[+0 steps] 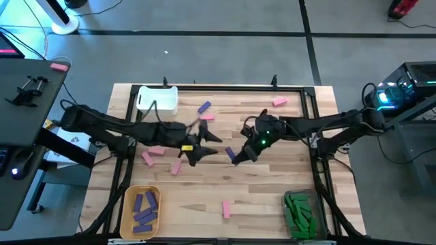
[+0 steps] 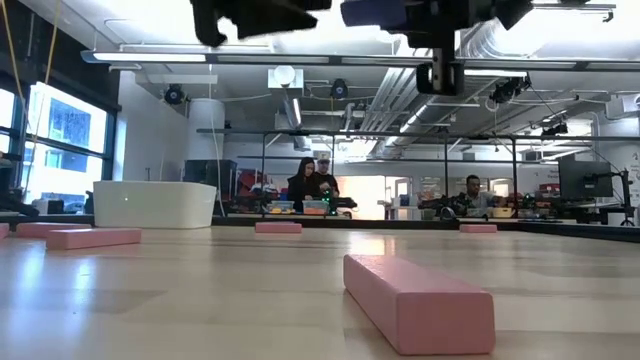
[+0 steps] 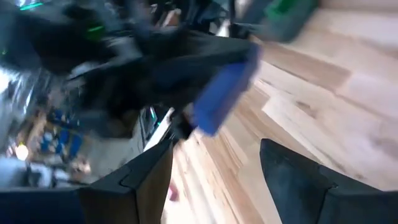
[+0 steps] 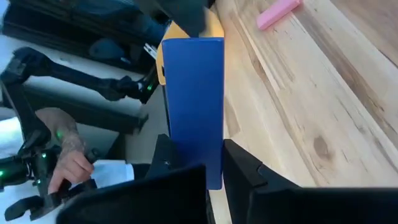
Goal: Sort blocks
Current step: Put the blue wooden block into the yellow bin
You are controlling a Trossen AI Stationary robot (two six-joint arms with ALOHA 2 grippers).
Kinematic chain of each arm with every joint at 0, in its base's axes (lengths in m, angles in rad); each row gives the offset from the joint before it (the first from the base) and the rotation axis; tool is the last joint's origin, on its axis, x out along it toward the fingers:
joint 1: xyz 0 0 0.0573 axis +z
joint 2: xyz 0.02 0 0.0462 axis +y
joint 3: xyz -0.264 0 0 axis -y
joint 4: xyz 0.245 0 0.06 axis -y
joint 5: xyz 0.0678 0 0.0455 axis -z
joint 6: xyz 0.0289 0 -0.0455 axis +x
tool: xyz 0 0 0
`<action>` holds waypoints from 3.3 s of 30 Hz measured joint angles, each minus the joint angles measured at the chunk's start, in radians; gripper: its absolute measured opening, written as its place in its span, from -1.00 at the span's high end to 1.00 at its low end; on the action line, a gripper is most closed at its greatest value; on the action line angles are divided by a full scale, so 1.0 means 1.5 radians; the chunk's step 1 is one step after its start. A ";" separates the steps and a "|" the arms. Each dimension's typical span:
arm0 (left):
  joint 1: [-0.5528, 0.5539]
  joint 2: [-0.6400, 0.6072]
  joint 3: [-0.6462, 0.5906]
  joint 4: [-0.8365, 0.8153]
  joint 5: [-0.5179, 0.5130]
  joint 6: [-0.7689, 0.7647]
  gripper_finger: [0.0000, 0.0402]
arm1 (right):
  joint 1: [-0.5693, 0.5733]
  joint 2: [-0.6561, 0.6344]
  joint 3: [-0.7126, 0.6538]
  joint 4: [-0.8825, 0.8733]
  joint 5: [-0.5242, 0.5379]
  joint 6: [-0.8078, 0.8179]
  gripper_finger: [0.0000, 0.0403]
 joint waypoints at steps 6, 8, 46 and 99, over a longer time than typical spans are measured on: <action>-0.025 0.057 0.000 0.068 -0.031 0.070 -0.14 | -0.017 0.047 0.082 -0.147 -0.030 -0.084 0.99; -0.033 0.062 0.000 0.082 -0.037 0.058 -0.14 | -0.021 0.060 0.107 -0.185 -0.036 -0.109 0.99; -0.027 0.125 0.024 0.157 0.025 -0.064 0.33 | -0.016 0.086 0.157 -0.225 -0.104 -0.106 1.00; -0.697 -0.084 0.032 -0.635 0.050 -1.748 0.83 | -0.166 0.247 0.254 -0.036 -0.175 -0.297 0.00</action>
